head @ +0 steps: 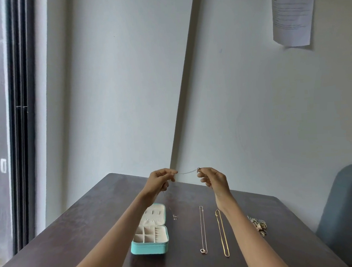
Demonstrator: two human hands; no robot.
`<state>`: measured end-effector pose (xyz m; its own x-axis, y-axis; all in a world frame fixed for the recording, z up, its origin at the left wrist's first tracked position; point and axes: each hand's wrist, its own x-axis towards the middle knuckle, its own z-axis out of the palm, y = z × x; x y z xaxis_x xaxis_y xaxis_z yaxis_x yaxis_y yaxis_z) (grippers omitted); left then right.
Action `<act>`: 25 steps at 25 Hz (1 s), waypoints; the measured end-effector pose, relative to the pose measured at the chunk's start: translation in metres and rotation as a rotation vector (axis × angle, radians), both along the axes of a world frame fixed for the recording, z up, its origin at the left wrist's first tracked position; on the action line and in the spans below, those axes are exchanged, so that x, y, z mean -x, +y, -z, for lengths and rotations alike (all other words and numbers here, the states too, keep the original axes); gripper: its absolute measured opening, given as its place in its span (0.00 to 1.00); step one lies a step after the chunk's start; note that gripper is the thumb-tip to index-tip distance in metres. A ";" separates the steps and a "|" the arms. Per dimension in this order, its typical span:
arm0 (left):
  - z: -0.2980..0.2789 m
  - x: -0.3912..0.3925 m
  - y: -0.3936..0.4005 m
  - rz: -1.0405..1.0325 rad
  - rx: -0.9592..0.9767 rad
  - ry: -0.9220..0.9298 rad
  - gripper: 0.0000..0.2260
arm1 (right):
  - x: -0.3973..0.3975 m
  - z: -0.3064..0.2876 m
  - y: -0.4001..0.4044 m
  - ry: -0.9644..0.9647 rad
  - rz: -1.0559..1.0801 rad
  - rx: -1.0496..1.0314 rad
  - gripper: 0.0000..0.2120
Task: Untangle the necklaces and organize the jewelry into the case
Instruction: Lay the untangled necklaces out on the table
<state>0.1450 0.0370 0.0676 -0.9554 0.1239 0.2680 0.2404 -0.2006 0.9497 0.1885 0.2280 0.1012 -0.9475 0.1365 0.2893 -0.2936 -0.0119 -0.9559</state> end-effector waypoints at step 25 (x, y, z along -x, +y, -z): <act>-0.038 -0.050 0.028 0.234 0.450 0.153 0.10 | -0.055 0.045 0.004 -0.192 -0.249 -0.142 0.01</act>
